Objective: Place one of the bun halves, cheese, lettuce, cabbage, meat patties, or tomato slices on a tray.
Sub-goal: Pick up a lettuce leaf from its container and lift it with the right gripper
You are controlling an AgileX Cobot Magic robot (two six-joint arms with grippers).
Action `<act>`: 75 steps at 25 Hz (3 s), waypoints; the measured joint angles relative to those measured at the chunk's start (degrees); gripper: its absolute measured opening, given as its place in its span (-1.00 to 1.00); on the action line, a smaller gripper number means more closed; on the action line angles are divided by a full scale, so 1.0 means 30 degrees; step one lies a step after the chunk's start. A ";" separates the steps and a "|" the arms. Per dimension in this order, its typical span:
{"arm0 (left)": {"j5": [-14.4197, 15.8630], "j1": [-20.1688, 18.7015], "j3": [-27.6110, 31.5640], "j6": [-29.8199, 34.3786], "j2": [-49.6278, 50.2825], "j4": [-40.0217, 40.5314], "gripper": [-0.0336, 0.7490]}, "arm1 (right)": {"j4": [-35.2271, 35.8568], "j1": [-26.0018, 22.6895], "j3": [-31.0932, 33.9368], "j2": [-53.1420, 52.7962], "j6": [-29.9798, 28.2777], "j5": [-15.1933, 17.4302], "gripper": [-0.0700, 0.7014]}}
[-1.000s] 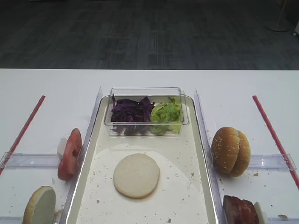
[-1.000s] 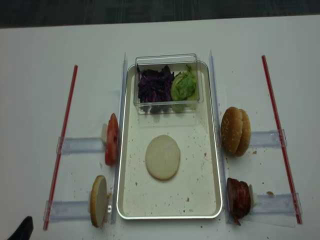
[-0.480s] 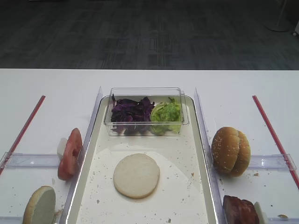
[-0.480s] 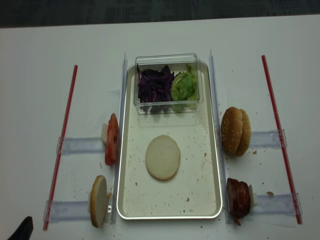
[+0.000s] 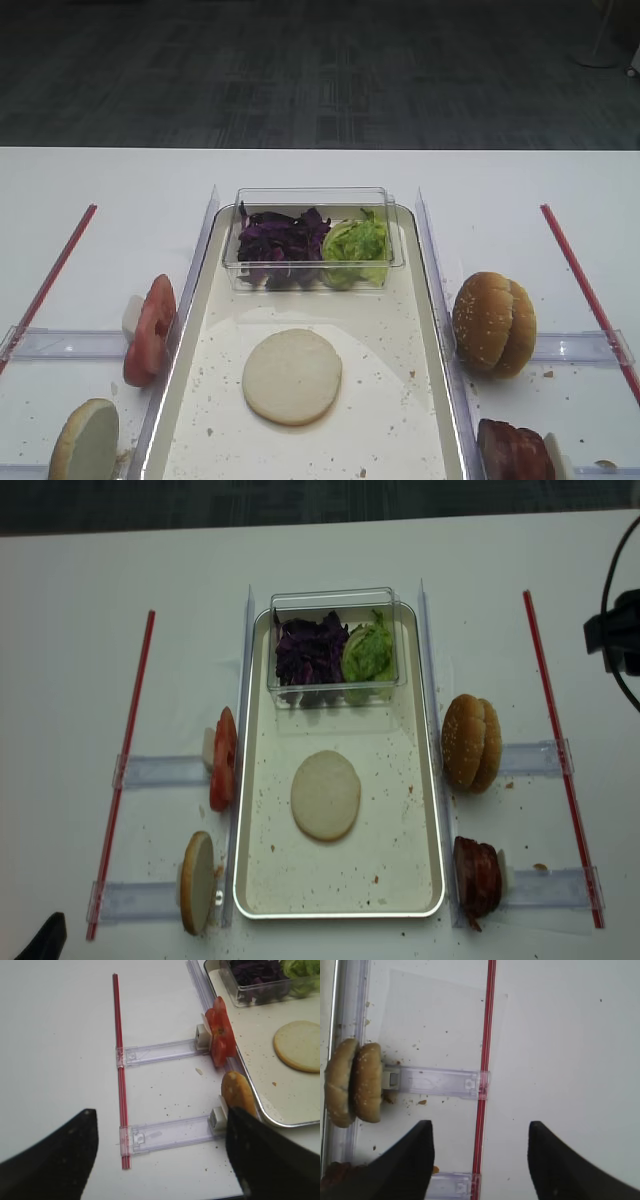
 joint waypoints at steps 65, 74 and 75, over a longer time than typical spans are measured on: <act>0.0000 0.0000 0.0000 0.0000 0.0000 0.0016 0.34 | 0.1439 0.2384 -1.3847 1.5804 -0.0116 0.2595 0.34; 0.0000 0.0000 0.0000 0.0000 0.0000 0.0016 0.34 | 0.1715 0.4645 -1.6837 1.7805 0.0484 0.2789 0.34; 0.0000 0.0000 0.0000 0.0000 0.0000 0.0016 0.34 | 0.1709 0.4939 -1.7004 1.7957 0.0635 0.2815 0.34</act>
